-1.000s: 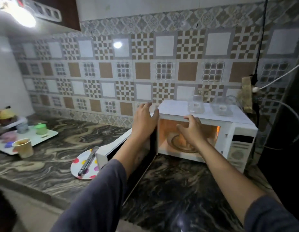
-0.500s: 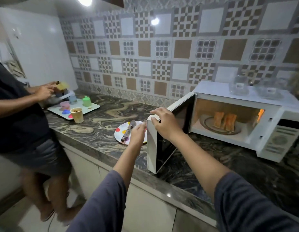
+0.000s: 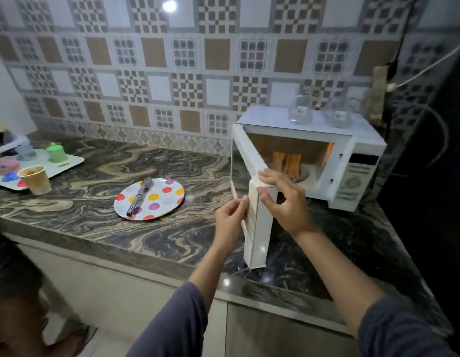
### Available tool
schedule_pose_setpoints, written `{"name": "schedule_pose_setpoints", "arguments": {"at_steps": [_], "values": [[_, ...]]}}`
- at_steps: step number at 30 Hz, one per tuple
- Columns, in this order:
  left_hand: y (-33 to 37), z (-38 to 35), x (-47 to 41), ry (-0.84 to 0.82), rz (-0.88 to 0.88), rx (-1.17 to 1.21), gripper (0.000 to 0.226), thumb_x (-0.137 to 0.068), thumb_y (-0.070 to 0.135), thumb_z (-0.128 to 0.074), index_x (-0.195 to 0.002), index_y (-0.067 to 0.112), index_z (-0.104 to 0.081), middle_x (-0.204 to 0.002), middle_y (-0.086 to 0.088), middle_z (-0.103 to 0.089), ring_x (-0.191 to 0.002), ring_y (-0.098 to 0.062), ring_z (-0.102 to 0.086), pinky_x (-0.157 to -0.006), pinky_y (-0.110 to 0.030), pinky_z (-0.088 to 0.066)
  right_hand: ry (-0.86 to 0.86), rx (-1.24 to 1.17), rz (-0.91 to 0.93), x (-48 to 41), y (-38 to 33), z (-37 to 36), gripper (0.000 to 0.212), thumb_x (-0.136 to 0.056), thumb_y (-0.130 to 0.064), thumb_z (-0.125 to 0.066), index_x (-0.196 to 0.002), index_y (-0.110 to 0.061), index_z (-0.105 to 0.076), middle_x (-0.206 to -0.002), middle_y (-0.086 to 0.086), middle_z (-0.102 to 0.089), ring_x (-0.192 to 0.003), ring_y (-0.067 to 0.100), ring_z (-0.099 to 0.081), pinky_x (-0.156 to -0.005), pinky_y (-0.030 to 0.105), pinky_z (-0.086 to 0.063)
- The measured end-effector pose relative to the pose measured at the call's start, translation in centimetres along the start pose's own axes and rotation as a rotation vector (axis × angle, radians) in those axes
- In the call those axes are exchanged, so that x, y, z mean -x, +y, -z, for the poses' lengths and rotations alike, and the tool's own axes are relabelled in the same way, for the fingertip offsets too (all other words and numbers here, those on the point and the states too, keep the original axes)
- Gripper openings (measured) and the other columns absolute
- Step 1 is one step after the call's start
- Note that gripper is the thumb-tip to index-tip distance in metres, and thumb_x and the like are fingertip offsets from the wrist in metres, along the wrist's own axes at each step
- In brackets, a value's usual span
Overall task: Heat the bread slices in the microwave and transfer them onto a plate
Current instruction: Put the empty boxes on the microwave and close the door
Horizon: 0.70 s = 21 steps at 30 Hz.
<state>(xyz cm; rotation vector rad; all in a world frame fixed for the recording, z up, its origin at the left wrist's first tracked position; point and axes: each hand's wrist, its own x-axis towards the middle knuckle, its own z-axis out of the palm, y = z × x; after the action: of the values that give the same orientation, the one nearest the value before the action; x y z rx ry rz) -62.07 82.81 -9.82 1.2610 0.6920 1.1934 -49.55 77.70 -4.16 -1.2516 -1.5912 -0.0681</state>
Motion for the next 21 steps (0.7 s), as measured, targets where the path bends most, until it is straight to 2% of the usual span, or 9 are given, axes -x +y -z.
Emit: {"name": "schedule_pose_setpoints", "arguments": {"at_steps": [2, 4, 7, 10, 14, 18, 21], "values": [[-0.7, -3.5, -0.7, -0.066, -0.004, -0.028, 0.019, -0.091, 0.018, -0.056, -0.080, 0.013, -0.070, -0.066, 0.006, -0.066, -0.064, -0.006, -0.058, -0.061, -0.020, -0.048, 0.037, 0.060, -0.029, 0.0, 2.2, 2.8, 0.025, -0.081, -0.013, -0.070, -0.103, -0.001, -0.067, -0.114, 0.000, -0.062, -0.114, 0.003, -0.053, -0.100, 0.011, -0.039], [-1.3, -6.9, -1.5, -0.134, -0.028, -0.086, 0.013, -0.090, 0.016, -0.058, -0.085, 0.012, -0.069, -0.070, 0.006, -0.067, -0.064, 0.000, -0.059, -0.061, -0.016, -0.047, 0.058, 0.120, -0.072, -0.3, 4.4, 5.3, 0.027, -0.081, -0.012, -0.071, -0.105, 0.000, -0.065, -0.115, 0.006, -0.064, -0.113, 0.007, -0.056, -0.099, 0.010, -0.040], [-2.7, -11.2, -3.1, -0.182, -0.055, -0.132, 0.006, -0.087, 0.016, -0.062, -0.090, 0.013, -0.068, -0.075, 0.005, -0.067, -0.068, 0.000, -0.061, -0.064, -0.015, -0.049, 0.054, 0.207, -0.127, -1.0, 7.6, 8.5, 0.030, -0.081, -0.012, -0.070, -0.109, -0.002, -0.064, -0.118, 0.009, -0.064, -0.114, 0.015, -0.057, -0.101, 0.019, -0.043], [-4.1, -14.7, -5.6, -0.169, -0.069, -0.168, 0.003, -0.086, 0.016, -0.064, -0.087, 0.015, -0.067, -0.072, 0.004, -0.065, -0.062, 0.003, -0.055, -0.061, -0.012, -0.047, 0.040, 0.280, -0.183, -2.5, 10.8, 10.5, 0.037, -0.080, -0.014, -0.072, -0.114, -0.003, -0.063, -0.120, 0.010, -0.064, -0.118, 0.018, -0.056, -0.103, 0.027, -0.043], [-5.4, -18.4, -9.1, -0.180, -0.071, -0.198, 0.006, -0.085, 0.017, -0.065, -0.086, 0.012, -0.067, -0.065, 0.007, -0.061, -0.056, 0.007, -0.052, -0.057, -0.007, -0.042, 0.040, 0.295, -0.256, -4.7, 14.5, 12.4, 0.044, -0.080, -0.013, -0.071, -0.121, -0.003, -0.060, -0.124, 0.010, -0.062, -0.122, 0.019, -0.053, -0.101, 0.014, -0.033], [-7.1, -21.1, -12.1, -0.167, -0.078, -0.217, 0.012, -0.085, 0.020, -0.065, -0.086, 0.008, -0.067, -0.067, 0.003, -0.062, -0.059, 0.004, -0.053, -0.059, -0.010, -0.043, 0.041, 0.254, -0.281, -6.6, 17.8, 13.8, 0.044, -0.080, -0.008, -0.071, -0.121, 0.001, -0.059, -0.128, 0.013, -0.060, -0.123, 0.018, -0.052, -0.098, 0.003, -0.026], [-8.0, -22.6, -13.9, -0.140, -0.091, -0.232, 0.011, -0.085, 0.020, -0.065, -0.086, 0.009, -0.067, -0.069, 0.001, -0.063, -0.062, 0.003, -0.054, -0.061, -0.012, -0.045, 0.041, 0.237, -0.237, -7.8, 20.2, 14.4, 0.043, -0.079, -0.007, -0.072, -0.119, 0.004, -0.060, -0.127, 0.015, -0.059, -0.120, 0.010, -0.048, -0.097, -0.004, -0.022]]}}
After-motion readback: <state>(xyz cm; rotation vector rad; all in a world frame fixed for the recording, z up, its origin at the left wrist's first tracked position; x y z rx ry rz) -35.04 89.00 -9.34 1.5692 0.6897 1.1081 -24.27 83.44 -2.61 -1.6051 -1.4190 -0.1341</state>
